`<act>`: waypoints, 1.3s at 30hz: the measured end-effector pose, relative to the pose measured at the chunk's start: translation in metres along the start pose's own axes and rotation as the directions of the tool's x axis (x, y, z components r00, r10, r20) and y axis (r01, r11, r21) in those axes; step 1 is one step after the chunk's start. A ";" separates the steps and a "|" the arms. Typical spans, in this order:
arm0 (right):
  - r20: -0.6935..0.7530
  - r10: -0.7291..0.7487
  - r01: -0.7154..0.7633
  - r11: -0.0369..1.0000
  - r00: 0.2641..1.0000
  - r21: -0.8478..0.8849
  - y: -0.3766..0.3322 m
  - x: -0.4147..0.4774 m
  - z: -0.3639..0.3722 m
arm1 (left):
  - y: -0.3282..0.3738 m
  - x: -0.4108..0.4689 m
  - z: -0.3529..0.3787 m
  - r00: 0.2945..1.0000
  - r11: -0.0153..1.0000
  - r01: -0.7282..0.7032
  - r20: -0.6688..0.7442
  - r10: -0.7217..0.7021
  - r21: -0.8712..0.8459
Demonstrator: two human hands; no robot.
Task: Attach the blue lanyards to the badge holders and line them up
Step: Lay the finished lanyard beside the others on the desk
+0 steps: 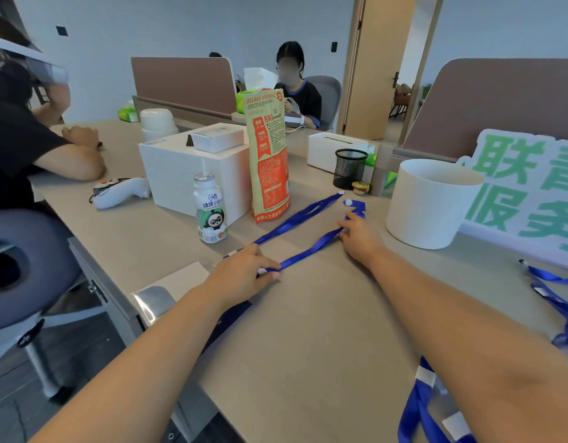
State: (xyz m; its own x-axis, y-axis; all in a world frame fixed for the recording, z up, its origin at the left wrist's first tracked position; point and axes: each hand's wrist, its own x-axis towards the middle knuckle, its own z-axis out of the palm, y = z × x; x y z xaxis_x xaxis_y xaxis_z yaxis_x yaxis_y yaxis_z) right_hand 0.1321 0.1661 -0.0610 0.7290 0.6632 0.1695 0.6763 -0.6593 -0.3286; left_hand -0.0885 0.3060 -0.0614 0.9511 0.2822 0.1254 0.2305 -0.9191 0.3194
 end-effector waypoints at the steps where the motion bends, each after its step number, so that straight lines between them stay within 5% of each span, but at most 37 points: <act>1: -0.066 -0.024 0.028 0.997 0.998 0.071 -0.001 -0.001 -0.001 | 0.000 -0.001 0.000 1.000 1.000 -0.002 -0.006 0.002 0.010; 3: -0.173 -0.001 0.054 0.950 0.985 0.306 -0.007 -0.003 -0.004 | 0.000 -0.001 0.001 1.000 0.999 -0.009 -0.023 0.010 0.036; 6: -0.130 0.135 -0.035 0.817 0.982 0.576 -0.011 -0.002 -0.007 | 0.003 0.001 0.000 0.998 0.995 -0.035 -0.050 0.040 0.098; 11: 0.025 0.104 -0.106 0.949 0.994 0.297 0.006 -0.002 -0.002 | 0.013 0.024 -0.009 0.991 0.976 -0.129 -0.001 0.131 0.176; 16: -0.084 0.068 -0.036 0.942 0.994 0.335 0.010 0.001 -0.002 | 0.033 0.063 -0.004 0.972 0.965 -0.223 0.103 0.210 0.136; 23: 0.117 -0.087 0.077 0.993 0.989 0.085 0.019 0.021 -0.005 | 0.033 0.099 0.009 0.954 0.962 -0.268 0.151 0.257 0.057; 27: 0.059 -0.021 0.003 0.958 0.998 0.287 0.018 0.027 -0.008 | 0.028 0.105 0.012 0.960 0.966 -0.251 0.118 0.256 -0.055; 30: 0.061 0.119 -0.132 0.792 0.991 0.597 0.013 0.034 -0.007 | 0.024 0.104 0.019 0.958 0.957 -0.272 0.069 0.279 -0.098; 33: 0.142 0.287 -0.249 0.381 0.947 0.890 0.004 0.044 -0.001 | 0.018 0.100 0.028 0.954 0.944 -0.295 0.009 0.300 -0.149; 36: 0.239 0.328 -0.240 -0.037 0.914 0.970 -0.005 0.051 0.000 | 0.016 0.099 0.033 0.941 0.938 -0.337 -0.011 0.337 -0.086; 39: 0.221 0.292 -0.141 -0.271 0.930 0.952 -0.008 0.058 -0.003 | 0.014 0.100 0.035 0.931 0.930 -0.364 -0.029 0.363 -0.045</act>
State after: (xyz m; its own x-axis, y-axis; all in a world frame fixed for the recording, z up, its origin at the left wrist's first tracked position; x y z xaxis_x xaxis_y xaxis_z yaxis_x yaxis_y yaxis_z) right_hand 0.1695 0.2083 -0.0459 0.8524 0.5028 -0.1437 -0.3874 0.4226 -0.8194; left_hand 0.0168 0.3112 -0.0771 0.9636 -0.0631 0.2600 -0.1412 -0.9454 0.2939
